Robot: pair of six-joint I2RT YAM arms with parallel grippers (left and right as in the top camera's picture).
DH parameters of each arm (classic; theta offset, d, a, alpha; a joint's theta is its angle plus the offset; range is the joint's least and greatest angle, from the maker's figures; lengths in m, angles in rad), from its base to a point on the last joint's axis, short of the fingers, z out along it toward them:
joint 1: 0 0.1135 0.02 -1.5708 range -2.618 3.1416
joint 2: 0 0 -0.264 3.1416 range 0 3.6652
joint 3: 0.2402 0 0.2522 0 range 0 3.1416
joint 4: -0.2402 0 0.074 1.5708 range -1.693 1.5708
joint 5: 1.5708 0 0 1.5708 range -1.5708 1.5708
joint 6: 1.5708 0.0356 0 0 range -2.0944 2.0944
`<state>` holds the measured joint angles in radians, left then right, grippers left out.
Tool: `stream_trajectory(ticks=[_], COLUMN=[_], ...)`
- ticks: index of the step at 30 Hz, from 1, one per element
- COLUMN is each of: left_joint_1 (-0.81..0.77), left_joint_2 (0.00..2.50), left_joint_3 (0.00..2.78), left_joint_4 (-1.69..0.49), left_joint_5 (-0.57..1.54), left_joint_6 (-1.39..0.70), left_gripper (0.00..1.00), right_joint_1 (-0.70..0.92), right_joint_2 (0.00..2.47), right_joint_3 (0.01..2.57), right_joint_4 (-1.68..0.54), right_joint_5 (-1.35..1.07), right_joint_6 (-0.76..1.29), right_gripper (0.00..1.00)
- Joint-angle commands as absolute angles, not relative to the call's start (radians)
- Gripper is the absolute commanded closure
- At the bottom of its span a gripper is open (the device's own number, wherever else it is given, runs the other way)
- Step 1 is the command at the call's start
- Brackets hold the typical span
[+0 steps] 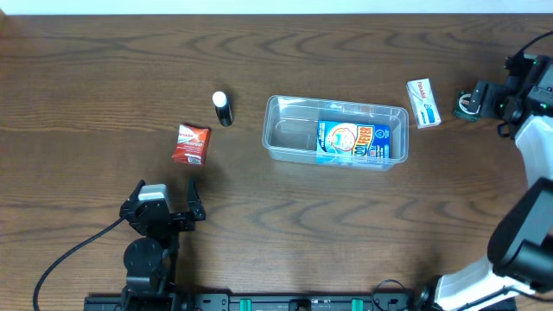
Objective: Pack container
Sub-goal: 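Move the right gripper to the green Zam-Buk tin and grasp it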
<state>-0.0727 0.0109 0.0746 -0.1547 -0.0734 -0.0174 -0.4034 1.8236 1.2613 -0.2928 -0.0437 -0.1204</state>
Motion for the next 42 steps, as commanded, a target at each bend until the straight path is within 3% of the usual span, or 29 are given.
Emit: stream_trajectory(ticks=[1,16,25,31,35,42], left_joint_1=[-0.067,-0.067,-0.067,-0.067,-0.067,-0.067], left_joint_2=[0.007,0.007,0.007,0.007,0.007,0.007], left_joint_3=[0.068,0.068,0.068,0.068,0.068,0.068], left_joint_4=[-0.179,-0.179,-0.179,-0.179,-0.179,-0.179], left_joint_5=[-0.060,-0.060,-0.060,-0.060,-0.060,-0.060], left_joint_6=[0.000,0.000,0.000,0.000,0.000,0.000], left_gripper=[0.02,0.02,0.02,0.02,0.02,0.02], right_joint_1=[-0.387,-0.353,-0.353,-0.353,-0.353,-0.353], right_joint_2=[1.901,2.083,2.111,2.102,2.102,2.097], right_joint_3=[1.275,1.275,1.278,1.291,1.291,1.292], right_joint_4=[-0.243,-0.085,-0.071,-0.072,-0.075,-0.080], right_joint_5=[-0.019,-0.034,-0.028,-0.015,-0.015,-0.015], right_joint_6=[-0.110,-0.136,-0.136,-0.136,-0.136,-0.136], right_gripper=[0.01,0.02,0.15,0.18,0.28,0.34])
